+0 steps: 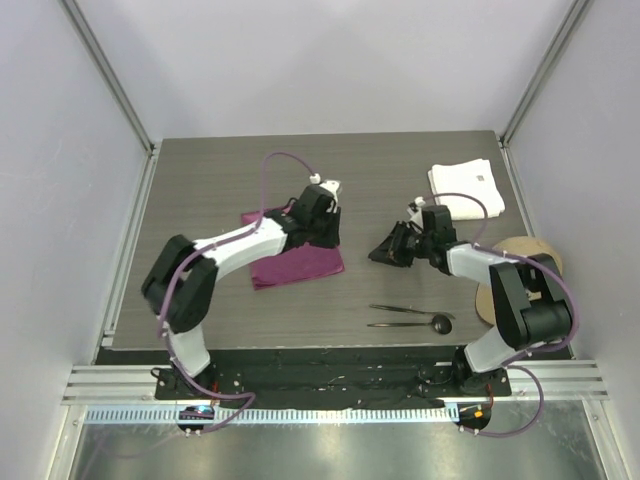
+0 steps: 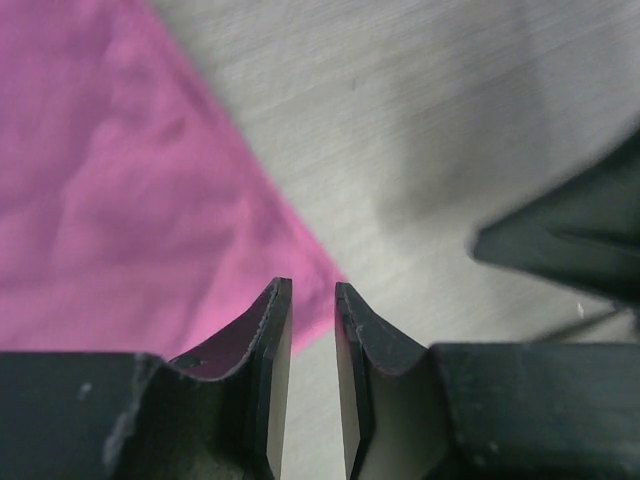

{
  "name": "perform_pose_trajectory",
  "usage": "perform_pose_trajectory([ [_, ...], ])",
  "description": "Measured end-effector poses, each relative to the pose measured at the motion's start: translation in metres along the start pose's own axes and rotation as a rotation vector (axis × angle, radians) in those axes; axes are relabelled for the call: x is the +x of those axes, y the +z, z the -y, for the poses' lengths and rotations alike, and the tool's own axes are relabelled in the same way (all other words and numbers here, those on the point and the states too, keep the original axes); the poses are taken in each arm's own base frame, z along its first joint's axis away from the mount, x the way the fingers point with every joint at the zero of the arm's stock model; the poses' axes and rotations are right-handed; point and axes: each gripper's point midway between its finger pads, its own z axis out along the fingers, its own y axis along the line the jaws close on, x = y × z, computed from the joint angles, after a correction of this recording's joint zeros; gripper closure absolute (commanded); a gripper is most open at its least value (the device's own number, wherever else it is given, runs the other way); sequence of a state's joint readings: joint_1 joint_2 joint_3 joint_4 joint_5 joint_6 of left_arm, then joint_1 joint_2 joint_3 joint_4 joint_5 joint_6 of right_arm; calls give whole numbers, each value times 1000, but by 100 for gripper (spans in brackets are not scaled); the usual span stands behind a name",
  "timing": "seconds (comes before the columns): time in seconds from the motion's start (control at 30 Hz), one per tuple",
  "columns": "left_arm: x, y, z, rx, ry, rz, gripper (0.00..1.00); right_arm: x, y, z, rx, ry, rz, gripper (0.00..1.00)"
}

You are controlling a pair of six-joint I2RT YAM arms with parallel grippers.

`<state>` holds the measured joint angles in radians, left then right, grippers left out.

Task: Fold the napkin into a case and place the utensils inside
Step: Smooth out the square-folded napkin at the center of the board, then pick up the top corner of the square folded napkin from the center of the board.

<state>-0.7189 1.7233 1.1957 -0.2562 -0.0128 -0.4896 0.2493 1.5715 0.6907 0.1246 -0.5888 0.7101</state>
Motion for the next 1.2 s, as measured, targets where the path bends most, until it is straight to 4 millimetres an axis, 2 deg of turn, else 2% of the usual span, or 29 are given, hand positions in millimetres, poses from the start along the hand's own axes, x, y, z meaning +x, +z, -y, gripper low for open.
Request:
perform_pose_trajectory([
  [0.1, -5, 32, 3, -12, 33, -40, 67, -4, -18, 16, 29, 42, 41, 78],
  [0.23, 3, 48, 1, -26, 56, -112, 64, -5, -25, 19, 38, 36, 49, 78],
  [0.33, 11, 48, 0, -45, 57, -155, 59, -3, -26, 19, 40, 29, 43, 78],
  [0.43, 19, 45, -2, -88, 56, -178, 59, -2, -27, 19, 43, 23, 37, 78],
  [0.77, 57, 47, 13, -162, 118, -261, 63, 1, -28, 18, 35, 14, 26, 78],
  [0.97, 64, 47, 3, -209, 118, -281, 68, 3, -28, 19, 33, 15, 23, 78],
  [1.2, 59, 46, 2, -221, 121, -272, 76, 5, -28, 19, 25, 16, 17, 78],
])
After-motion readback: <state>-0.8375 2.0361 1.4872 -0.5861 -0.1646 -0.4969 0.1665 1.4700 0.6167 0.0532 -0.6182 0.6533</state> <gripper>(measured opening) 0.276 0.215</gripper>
